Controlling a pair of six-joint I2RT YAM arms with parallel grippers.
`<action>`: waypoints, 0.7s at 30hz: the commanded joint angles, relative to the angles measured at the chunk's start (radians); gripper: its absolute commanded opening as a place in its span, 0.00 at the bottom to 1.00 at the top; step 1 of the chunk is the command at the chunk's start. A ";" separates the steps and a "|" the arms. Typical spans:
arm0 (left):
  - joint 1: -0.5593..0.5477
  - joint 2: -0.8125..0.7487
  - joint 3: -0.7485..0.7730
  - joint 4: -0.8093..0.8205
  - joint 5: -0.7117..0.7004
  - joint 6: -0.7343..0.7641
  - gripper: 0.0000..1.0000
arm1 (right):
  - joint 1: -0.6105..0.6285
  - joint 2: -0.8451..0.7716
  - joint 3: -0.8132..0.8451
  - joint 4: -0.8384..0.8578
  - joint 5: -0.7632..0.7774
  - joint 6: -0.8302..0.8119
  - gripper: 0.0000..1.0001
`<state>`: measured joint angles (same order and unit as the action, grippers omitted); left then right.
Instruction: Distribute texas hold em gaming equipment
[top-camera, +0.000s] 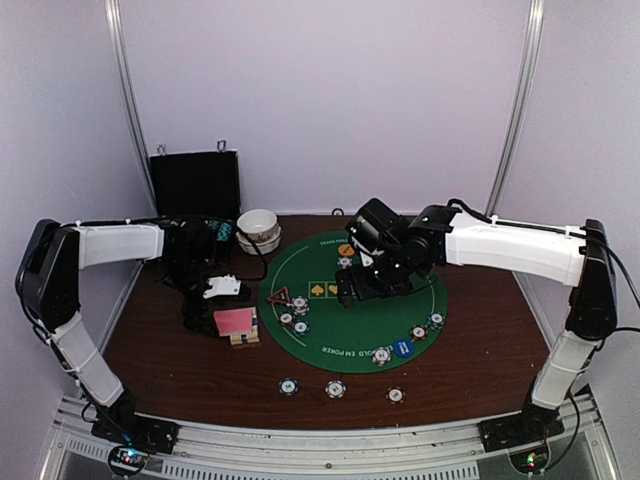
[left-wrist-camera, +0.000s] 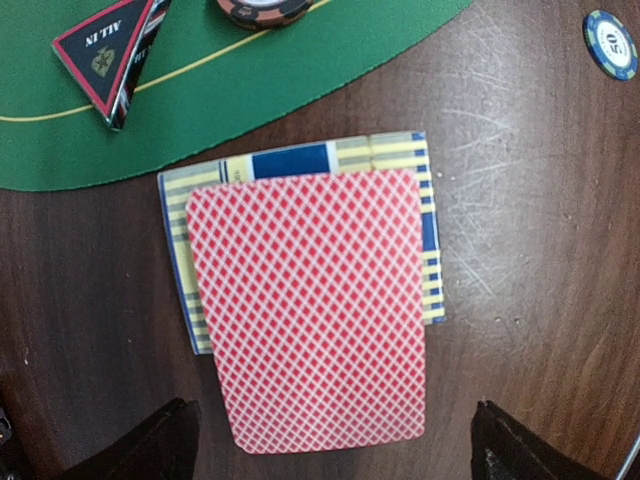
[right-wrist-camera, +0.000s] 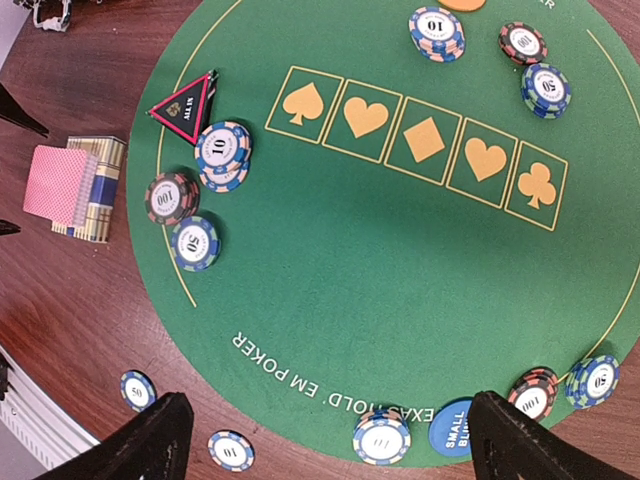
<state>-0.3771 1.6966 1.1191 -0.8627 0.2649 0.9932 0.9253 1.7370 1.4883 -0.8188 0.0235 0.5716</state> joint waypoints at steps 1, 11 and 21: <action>-0.006 0.019 0.033 0.021 0.006 -0.018 0.97 | 0.010 0.006 0.039 -0.008 0.004 -0.008 0.99; -0.006 0.035 0.038 0.026 0.012 -0.028 0.97 | 0.015 -0.004 0.034 -0.010 0.009 -0.009 0.99; -0.008 0.045 0.030 0.040 0.014 -0.045 0.98 | 0.015 -0.010 0.023 -0.009 0.013 -0.006 0.99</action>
<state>-0.3798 1.7283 1.1355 -0.8501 0.2657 0.9611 0.9356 1.7405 1.5021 -0.8204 0.0235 0.5705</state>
